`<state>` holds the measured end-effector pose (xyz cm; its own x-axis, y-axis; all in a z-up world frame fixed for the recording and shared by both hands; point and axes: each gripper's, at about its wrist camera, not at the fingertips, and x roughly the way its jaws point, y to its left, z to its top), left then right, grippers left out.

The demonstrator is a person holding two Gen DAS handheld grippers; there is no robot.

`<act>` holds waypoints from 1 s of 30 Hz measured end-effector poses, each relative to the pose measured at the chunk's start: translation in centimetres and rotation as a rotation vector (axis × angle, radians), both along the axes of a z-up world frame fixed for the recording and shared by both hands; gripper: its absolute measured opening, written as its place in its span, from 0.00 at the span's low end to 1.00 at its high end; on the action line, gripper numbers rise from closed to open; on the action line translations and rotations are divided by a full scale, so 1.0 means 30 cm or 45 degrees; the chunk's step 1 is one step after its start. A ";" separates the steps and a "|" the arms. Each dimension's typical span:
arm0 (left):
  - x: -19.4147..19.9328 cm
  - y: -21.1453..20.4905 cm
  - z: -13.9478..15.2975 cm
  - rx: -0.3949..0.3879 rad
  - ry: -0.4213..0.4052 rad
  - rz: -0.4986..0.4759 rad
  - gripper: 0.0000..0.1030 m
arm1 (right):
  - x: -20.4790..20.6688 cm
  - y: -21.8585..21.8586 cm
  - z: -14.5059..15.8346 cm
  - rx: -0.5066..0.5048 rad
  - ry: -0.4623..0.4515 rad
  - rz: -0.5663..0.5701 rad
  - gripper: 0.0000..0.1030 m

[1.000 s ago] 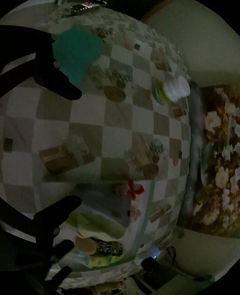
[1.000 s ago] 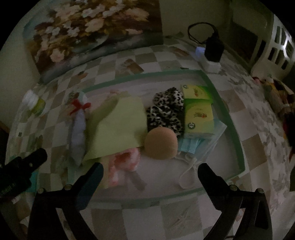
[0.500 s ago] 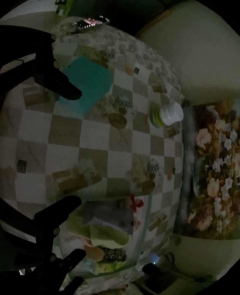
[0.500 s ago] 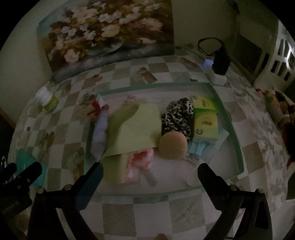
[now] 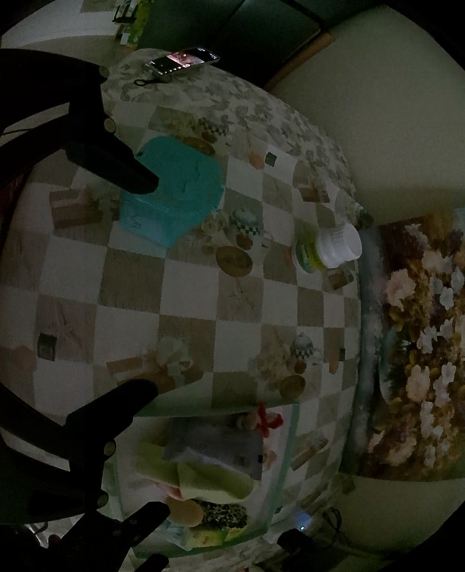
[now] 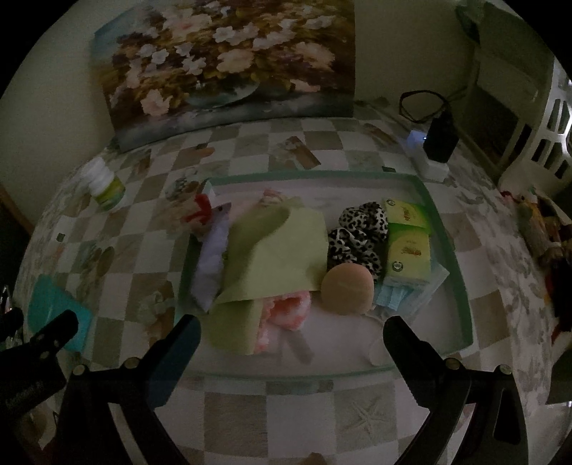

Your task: Organize soft objects

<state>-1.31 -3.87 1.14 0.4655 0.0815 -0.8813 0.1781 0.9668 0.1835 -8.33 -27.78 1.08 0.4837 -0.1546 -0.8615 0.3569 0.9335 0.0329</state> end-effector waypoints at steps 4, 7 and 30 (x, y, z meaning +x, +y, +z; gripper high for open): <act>0.007 0.001 -0.002 -0.005 0.012 0.001 1.00 | 0.006 0.008 -0.003 -0.005 0.006 0.013 1.00; 0.009 0.002 -0.003 -0.009 0.017 0.002 1.00 | 0.008 0.014 -0.005 -0.011 0.011 0.021 1.00; 0.018 0.002 -0.016 -0.007 0.041 0.002 1.00 | 0.008 0.015 -0.010 -0.014 0.022 0.025 1.00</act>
